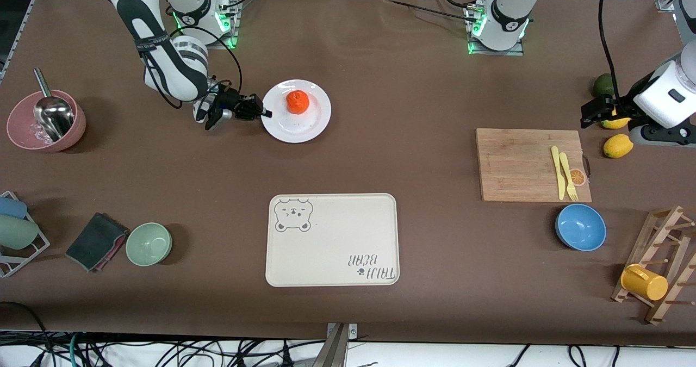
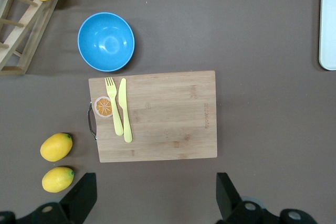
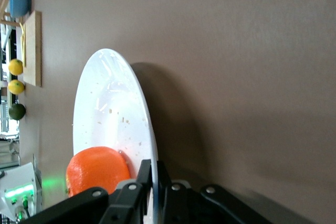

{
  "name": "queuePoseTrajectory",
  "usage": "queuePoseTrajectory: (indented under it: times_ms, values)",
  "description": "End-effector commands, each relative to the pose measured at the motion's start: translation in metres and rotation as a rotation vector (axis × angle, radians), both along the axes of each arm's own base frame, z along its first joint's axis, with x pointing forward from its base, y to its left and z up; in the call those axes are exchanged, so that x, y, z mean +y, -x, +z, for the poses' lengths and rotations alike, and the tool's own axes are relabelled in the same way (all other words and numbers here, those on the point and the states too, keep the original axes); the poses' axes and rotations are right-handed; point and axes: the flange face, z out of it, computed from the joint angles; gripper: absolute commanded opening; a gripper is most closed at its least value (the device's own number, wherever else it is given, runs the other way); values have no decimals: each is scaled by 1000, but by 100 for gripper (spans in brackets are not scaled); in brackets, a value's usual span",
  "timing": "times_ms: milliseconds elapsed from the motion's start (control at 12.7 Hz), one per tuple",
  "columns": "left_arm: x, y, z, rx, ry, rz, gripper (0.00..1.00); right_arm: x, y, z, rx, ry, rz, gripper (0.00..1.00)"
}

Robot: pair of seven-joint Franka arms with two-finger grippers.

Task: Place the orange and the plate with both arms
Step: 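Carry the plate with the right gripper onto the bear tray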

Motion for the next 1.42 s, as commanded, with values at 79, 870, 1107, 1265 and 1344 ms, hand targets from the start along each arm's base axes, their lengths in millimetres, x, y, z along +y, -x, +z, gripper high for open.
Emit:
queuePoseTrajectory:
  times_ms: [79, 870, 1107, 1265, 1344]
  values:
    - [0, -2, 4, 8, -18, -27, 100, 11, -63, 35, 10, -40, -134, 0]
    - [-5, -3, 0, 17, -18, -34, 100, 45, -289, 43, 60, -177, -286, 0]
    - [-5, -3, 0, 17, -18, -34, 100, 50, -299, 24, 65, -174, -308, 0]
    - [-5, -3, 0, 18, -18, -34, 100, 58, -312, 6, 59, -177, -321, 0]
    - [-5, -3, 0, 20, -18, -34, 100, 63, -311, -1, 64, -174, -319, 0]
